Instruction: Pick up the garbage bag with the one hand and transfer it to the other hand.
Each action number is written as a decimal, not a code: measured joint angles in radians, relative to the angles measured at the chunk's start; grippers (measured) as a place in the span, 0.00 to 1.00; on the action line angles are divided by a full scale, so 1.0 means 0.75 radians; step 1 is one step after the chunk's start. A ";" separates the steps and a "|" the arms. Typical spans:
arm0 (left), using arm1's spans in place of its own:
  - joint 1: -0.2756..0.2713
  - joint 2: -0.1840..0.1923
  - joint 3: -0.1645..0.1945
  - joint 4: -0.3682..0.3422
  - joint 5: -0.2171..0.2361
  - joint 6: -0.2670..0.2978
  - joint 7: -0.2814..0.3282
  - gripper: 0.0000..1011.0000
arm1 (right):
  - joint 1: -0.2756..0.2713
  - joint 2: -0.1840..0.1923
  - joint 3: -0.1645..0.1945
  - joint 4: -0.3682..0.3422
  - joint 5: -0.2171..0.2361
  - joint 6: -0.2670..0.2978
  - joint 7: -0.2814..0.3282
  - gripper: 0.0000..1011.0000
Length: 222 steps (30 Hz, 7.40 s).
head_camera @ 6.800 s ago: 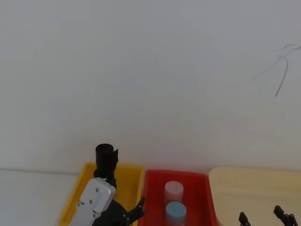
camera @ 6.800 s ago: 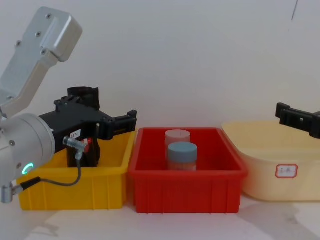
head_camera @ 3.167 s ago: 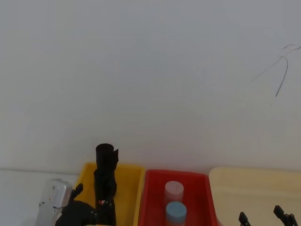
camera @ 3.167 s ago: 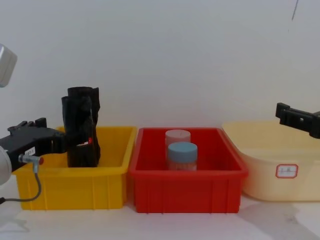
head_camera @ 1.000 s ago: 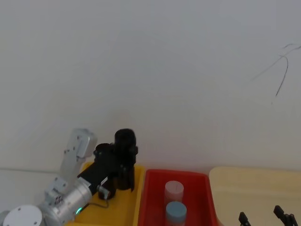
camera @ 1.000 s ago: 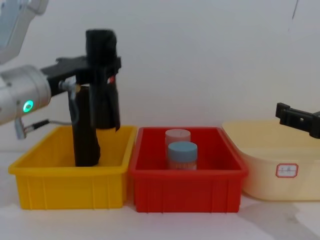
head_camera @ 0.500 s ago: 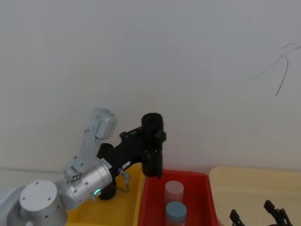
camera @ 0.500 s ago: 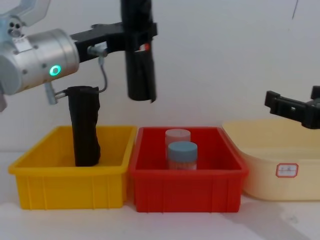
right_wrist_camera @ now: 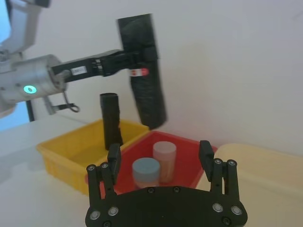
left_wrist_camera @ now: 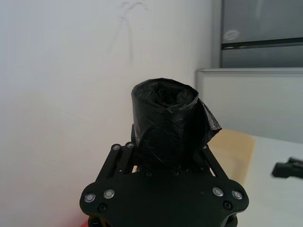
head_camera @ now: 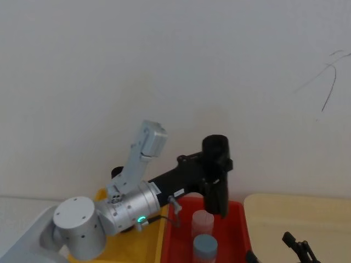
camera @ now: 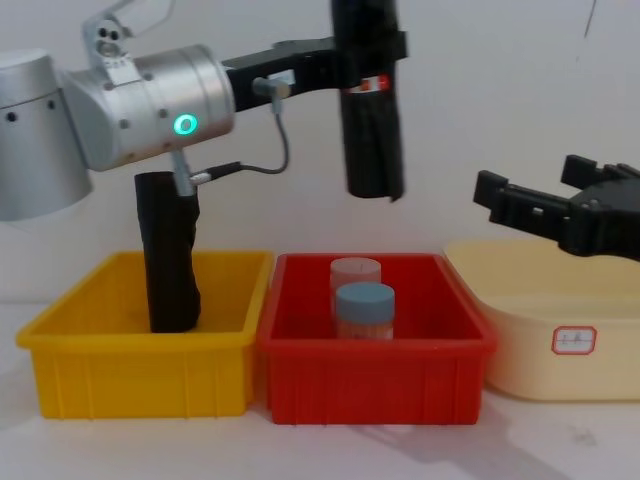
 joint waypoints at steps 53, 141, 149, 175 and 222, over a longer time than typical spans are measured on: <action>-0.115 -0.151 0.156 0.203 -0.150 0.085 -0.183 0.38 | 0.241 -0.152 0.023 0.334 -0.129 -0.036 -0.022 0.99; 0.195 0.175 0.005 -0.261 -0.307 0.072 0.074 0.99 | 0.493 -0.301 0.142 0.620 -0.277 0.273 -0.405 0.96; 0.231 0.207 -0.015 -0.306 -0.314 0.068 0.103 0.99 | 0.454 -0.277 0.138 0.542 -0.275 0.309 -0.341 0.99; 0.268 0.241 -0.037 -0.352 -0.320 0.064 0.134 0.99 | 0.302 -0.139 0.055 0.235 -0.187 0.392 -0.012 0.99; 0.273 0.245 -0.039 -0.358 -0.320 0.064 0.137 0.99 | 0.561 -0.151 -0.242 0.403 -0.173 0.618 0.240 0.99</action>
